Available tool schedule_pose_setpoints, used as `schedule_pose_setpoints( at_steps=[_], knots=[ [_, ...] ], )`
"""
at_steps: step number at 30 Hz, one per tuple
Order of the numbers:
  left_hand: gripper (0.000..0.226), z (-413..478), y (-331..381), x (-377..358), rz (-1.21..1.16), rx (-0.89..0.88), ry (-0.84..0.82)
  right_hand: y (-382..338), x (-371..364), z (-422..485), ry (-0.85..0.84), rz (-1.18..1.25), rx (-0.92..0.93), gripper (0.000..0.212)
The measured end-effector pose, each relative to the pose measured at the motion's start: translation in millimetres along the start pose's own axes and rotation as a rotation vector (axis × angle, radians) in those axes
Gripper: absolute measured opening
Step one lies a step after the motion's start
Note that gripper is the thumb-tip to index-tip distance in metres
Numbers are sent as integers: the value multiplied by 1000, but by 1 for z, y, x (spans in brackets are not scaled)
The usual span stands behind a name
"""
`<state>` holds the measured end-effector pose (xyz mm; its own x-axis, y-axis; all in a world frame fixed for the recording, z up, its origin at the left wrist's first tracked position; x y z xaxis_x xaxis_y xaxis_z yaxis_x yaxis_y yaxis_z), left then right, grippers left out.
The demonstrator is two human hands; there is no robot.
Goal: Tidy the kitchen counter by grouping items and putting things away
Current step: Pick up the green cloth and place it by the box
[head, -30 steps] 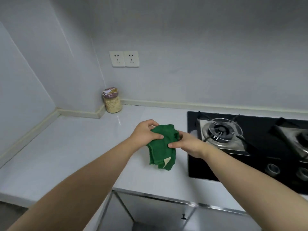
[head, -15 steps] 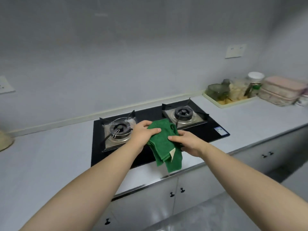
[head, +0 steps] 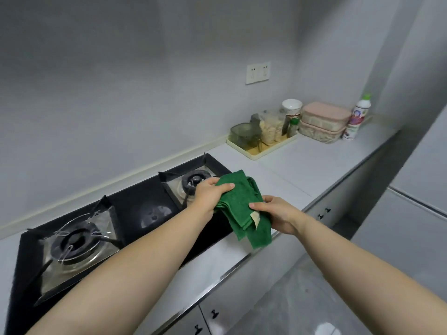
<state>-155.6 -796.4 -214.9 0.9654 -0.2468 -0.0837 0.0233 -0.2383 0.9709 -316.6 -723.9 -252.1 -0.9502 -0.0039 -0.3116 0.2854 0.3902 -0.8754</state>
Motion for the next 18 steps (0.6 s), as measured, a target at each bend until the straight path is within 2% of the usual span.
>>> schedule_pose_setpoints(
  at_steps=[3,7,12,16,18],
  knots=[
    [19,53,11,-34,-26,17,-32,-30,41,19,89,18,-13,40],
    [23,112,24,-78,-51,24,-63,-72,84,38,158,0,-5,39],
    [25,161,32,-125,-51,38,-144,-98,128,53,276,2,-24,24],
    [47,193,32,-156,-33,51,-215,-114,164,58,371,4,-33,21],
    [50,207,27,-170,-33,82,-236,-120,183,62,406,23,-48,15]
  ],
)
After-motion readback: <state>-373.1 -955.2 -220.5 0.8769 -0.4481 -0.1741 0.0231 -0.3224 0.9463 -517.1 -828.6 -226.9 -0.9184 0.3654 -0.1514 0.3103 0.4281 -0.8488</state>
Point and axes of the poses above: each hand's wrist, its own z-axis towards the middle knuckle, its own x-axis out of the back of the hand, y = z × x, the point moved 3 cm from there along z, towards the middle knuckle, and after that the axes turned 4 degrees about -y, right-handed, at the moved point
